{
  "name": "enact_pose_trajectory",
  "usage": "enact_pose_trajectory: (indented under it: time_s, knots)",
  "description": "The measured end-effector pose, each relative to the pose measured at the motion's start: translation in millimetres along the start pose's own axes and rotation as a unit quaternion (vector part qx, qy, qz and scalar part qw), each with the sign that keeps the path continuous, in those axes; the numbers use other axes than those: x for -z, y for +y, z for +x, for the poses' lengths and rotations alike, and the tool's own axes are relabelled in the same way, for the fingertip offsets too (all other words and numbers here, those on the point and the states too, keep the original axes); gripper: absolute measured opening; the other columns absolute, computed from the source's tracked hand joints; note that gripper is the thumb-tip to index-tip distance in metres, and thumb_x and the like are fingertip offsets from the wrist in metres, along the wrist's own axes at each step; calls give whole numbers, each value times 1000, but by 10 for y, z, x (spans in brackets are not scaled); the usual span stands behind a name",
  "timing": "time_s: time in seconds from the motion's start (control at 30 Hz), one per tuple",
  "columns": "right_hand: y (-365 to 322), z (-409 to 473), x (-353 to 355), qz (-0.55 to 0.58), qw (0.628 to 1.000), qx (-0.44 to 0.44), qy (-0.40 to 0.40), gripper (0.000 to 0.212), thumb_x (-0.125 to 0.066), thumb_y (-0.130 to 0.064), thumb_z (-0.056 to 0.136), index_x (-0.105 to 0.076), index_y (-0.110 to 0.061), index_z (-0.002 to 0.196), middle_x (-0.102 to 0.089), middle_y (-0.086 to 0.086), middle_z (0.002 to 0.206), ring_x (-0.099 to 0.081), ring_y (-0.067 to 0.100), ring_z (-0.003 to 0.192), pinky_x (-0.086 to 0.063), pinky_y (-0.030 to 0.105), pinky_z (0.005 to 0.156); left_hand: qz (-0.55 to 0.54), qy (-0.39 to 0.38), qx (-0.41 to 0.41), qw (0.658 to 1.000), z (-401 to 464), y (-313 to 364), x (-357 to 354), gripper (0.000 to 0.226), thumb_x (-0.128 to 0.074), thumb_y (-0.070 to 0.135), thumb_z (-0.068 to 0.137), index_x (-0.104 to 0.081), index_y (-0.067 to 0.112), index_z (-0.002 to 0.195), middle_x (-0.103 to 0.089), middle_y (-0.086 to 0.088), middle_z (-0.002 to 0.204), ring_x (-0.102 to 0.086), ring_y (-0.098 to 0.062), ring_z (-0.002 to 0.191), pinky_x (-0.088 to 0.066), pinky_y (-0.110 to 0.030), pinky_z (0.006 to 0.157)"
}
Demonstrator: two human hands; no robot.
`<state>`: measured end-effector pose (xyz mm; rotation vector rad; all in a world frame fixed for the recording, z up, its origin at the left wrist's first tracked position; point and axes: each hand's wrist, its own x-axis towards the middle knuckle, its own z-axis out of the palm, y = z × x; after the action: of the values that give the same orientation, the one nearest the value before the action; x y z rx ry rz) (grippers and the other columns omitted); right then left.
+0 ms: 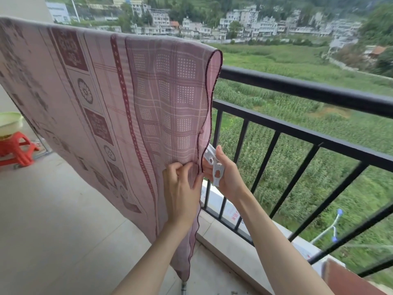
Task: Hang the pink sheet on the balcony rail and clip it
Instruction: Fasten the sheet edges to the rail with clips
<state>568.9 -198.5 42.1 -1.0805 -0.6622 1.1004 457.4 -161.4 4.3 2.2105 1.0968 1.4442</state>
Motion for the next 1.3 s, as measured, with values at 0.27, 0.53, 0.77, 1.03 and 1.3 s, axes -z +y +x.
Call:
enact_pose_trajectory:
  time_s: [0.27, 0.53, 0.77, 1.03, 1.3]
  knots:
    - [-4, -62, 52, 18, 999, 6, 36, 38, -34, -39, 97, -63, -13, 92, -70, 0, 64, -65, 9, 61, -48, 24, 71, 7, 21, 31, 999, -18, 58, -79, 35, -78, 27, 70, -63, 6, 94, -50, -11, 97, -40, -18, 92, -35, -24, 77]
    - [-81, -136, 55, -37, 999, 13, 37, 38, -28, -37, 99, -61, -20, 95, -74, -1, 71, -69, 1, 79, -41, 15, 77, 56, 31, 39, 997, -42, 97, -143, 27, -72, 24, 75, -59, 8, 94, -49, -11, 101, -40, -22, 93, -47, -31, 64]
    - [-32, -226, 118, -89, 990, 34, 108, 39, -47, -42, 93, -58, -4, 93, -61, 2, 64, -56, 13, 52, -44, 21, 48, 22, 57, 15, 998, -45, 37, -123, 8, -68, 9, 74, -61, 6, 78, -54, -13, 95, -39, -19, 90, -29, -15, 73]
    - [39, -540, 195, -103, 986, -18, 129, 10, -61, -6, 86, -63, 2, 93, -39, 4, 58, -34, 12, 49, -25, 19, 42, -43, 39, 3, 998, -128, -10, -121, 13, -66, -2, 75, -56, 4, 81, -61, -8, 77, -43, -16, 80, -37, -25, 67]
    - [-18, -740, 75, -223, 957, 103, 155, 14, -62, -11, 87, -62, -9, 73, -41, 8, 59, -30, 9, 41, -25, 17, 38, -93, 24, 17, 995, -175, -28, -175, 14, -67, -5, 76, -63, 0, 89, -66, -12, 83, -51, -19, 85, -37, -17, 78]
